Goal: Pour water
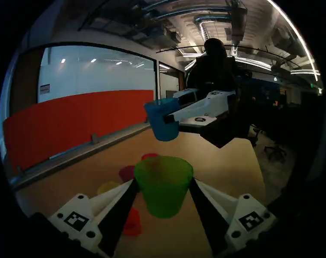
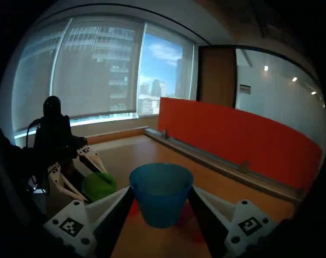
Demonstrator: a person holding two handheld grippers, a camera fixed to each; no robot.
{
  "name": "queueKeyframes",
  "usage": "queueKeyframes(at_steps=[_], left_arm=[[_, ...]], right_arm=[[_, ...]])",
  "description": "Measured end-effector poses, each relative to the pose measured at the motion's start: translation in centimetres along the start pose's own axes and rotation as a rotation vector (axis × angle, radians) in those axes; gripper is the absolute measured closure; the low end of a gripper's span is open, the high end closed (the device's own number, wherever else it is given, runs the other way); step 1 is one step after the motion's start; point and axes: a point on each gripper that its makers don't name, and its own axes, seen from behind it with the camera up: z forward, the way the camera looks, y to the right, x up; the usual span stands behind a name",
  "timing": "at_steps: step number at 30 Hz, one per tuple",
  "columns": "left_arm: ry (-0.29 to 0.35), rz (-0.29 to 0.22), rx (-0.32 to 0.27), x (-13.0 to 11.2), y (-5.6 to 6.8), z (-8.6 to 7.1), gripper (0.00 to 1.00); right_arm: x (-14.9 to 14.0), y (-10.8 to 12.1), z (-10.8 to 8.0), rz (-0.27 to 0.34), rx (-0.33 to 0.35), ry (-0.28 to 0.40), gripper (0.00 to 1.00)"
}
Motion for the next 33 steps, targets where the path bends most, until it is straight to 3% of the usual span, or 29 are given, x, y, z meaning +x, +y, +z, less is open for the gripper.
queueKeyframes(at_steps=[16,33], left_arm=[[-0.175,0.029,-0.051,-4.4,1.1,1.8,0.16],[-0.27,0.033,-0.091,-7.6,1.5,3.2,0.15]], right_arm=[[-5.9,-0.2,0.2,0.025,0.036,-0.127,0.12],[-10.6,-0.4,1.4,0.039,0.068,-0.226,0.12]])
